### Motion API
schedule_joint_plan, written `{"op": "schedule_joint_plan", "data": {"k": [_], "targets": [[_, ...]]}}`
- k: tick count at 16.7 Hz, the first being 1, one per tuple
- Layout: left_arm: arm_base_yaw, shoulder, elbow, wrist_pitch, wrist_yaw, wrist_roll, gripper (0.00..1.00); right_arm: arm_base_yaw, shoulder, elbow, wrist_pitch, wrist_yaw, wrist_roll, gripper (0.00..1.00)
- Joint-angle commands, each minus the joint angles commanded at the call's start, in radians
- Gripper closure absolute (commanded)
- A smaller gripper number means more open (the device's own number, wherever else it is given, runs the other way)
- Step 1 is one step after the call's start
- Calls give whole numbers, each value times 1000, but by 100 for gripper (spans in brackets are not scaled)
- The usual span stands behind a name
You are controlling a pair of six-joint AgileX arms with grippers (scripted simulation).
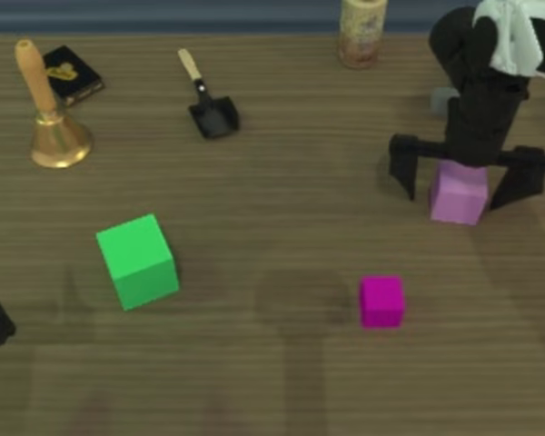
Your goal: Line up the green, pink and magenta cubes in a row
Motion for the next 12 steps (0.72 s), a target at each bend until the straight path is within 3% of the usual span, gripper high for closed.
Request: {"op": "schedule_joint_plan", "data": {"k": [1,12], "targets": [[0,0,0,0,0,0,0,0,0,0,0,0,0,0],[0,0,0,0,0,0,0,0,0,0,0,0,0,83]]}}
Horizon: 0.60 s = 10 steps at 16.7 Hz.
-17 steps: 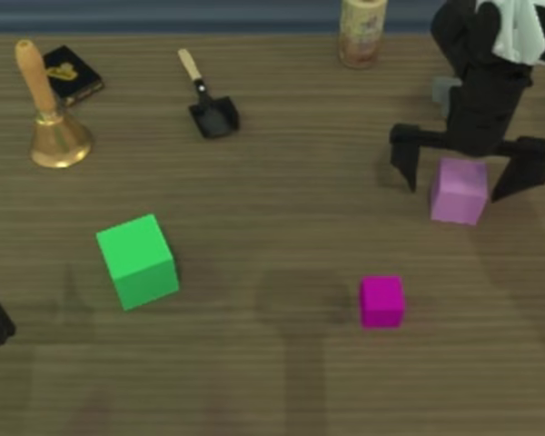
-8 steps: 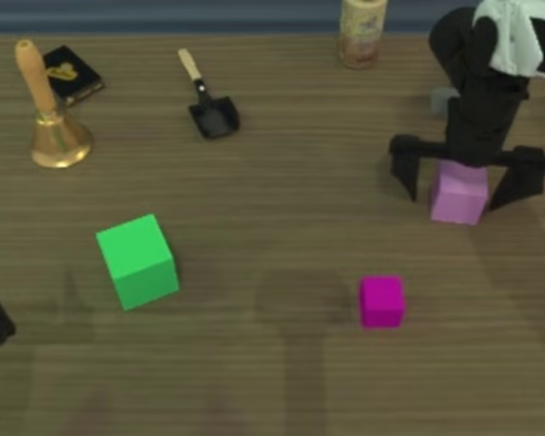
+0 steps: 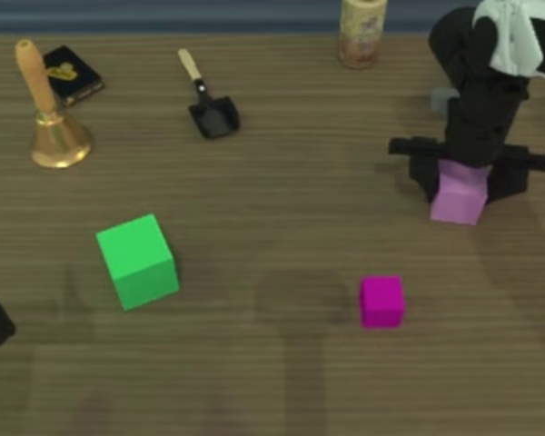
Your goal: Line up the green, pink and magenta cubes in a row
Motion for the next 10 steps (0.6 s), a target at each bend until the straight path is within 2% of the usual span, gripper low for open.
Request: {"op": "schedule_joint_plan", "data": {"k": [2,3,10], "targets": [[0,0,0,0,0,0,0,0,0,0,0,0,0,98],[0,0,0,0,0,0,0,0,0,0,0,0,0,100],[0,0,0,0,0,0,0,0,0,0,0,0,0,100]]}}
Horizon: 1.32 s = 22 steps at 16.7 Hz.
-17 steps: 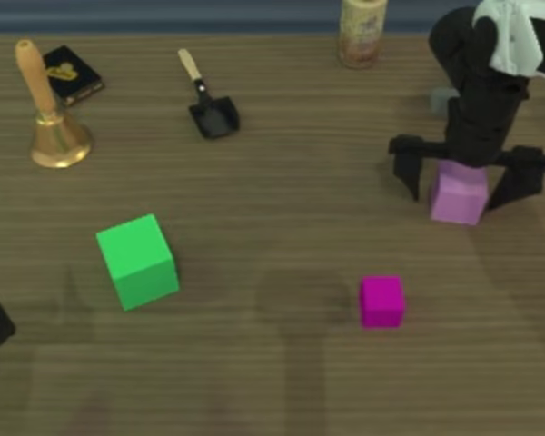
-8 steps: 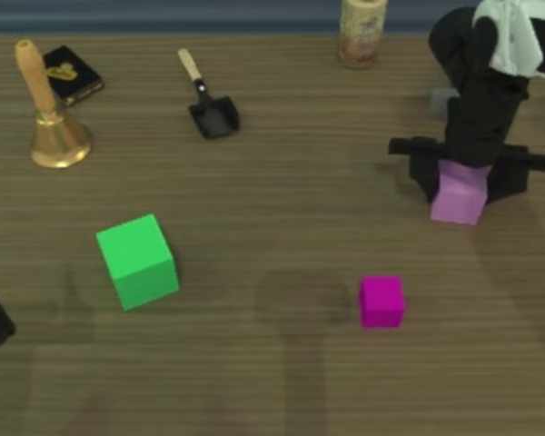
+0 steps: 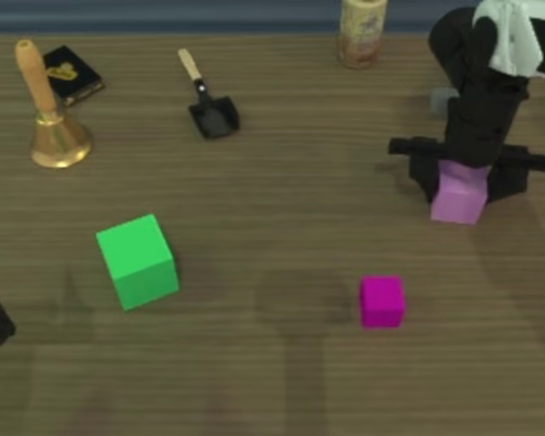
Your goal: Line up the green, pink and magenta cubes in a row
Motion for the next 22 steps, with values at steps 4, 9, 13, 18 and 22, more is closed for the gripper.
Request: {"op": "schedule_joint_plan", "data": {"k": [4,9,13,18,22], "targets": [[0,0,0,0,0,0,0,-4,-27,41,-48,7,0,100],[0,0,0,0,0,0,0,3,-63,173,-226,7,-3,100],[0,0,0,0,0,0,0,5,-72,194,-248,7,-5,100],[0,0,0,0,0,0,0,68,-101,155,-237,7,52,100],[0,0,0,0,0,0,0,279,-183,44,-221,8,185,100]]}}
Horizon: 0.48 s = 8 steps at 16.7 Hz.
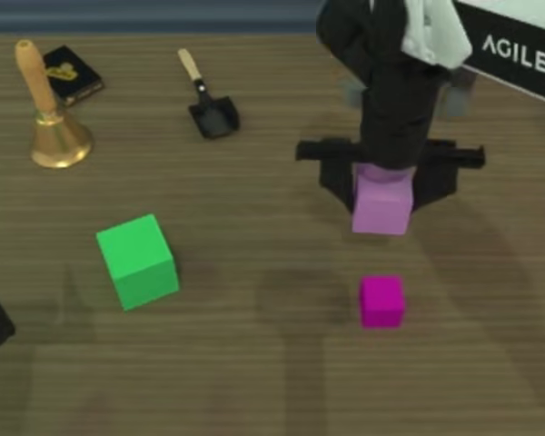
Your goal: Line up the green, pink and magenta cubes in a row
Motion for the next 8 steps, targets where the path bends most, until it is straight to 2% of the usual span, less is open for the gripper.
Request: {"op": "schedule_joint_plan", "data": {"k": [4,8], "targets": [[0,0,0,0,0,0,0,196,-84,-107,19,1,126,100],[0,0,0,0,0,0,0,240,-113,-137,29,3,161,100]]}}
